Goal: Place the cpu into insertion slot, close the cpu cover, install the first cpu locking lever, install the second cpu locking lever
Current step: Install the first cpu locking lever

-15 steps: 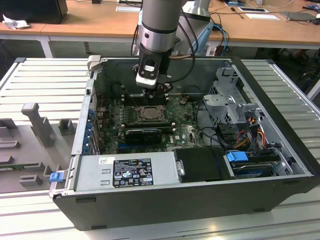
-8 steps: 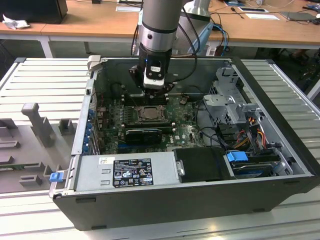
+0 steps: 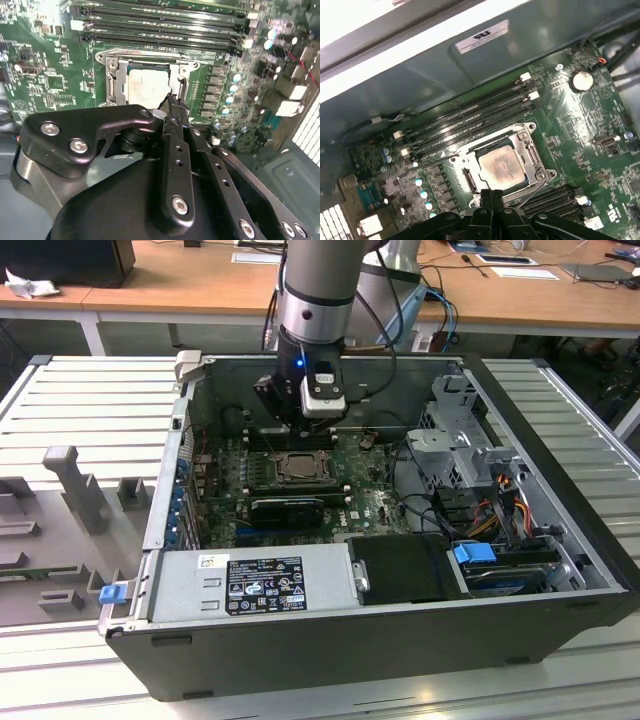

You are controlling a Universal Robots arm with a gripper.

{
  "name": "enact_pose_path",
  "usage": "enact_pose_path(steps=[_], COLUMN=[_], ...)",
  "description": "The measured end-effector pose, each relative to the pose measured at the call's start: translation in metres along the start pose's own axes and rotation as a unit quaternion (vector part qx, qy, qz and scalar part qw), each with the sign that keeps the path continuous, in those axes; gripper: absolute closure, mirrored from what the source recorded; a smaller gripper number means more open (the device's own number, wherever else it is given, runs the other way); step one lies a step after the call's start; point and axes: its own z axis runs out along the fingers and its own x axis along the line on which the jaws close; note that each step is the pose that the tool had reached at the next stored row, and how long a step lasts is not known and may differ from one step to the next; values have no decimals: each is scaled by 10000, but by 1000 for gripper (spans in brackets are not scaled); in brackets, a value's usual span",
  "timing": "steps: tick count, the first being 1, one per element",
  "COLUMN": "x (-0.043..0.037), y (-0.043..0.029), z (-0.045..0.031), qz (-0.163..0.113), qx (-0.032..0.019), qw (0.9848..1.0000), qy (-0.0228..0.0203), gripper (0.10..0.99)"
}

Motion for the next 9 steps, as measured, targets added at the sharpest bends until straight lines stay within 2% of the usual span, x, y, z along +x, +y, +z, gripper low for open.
enact_pose_path(steps=[3, 5, 6, 7, 9], x=[0, 0, 0, 0, 3], y=[0, 0, 0, 0, -1], z=[1, 1, 1, 1, 1], qz=[-397, -559, -717, -934, -1031], qx=[37, 52, 67, 87, 93], qw=[9992, 9984, 9974, 9956, 9946], qy=[-1, -2, -3, -4, -19], gripper=[980, 980, 980, 980, 980])
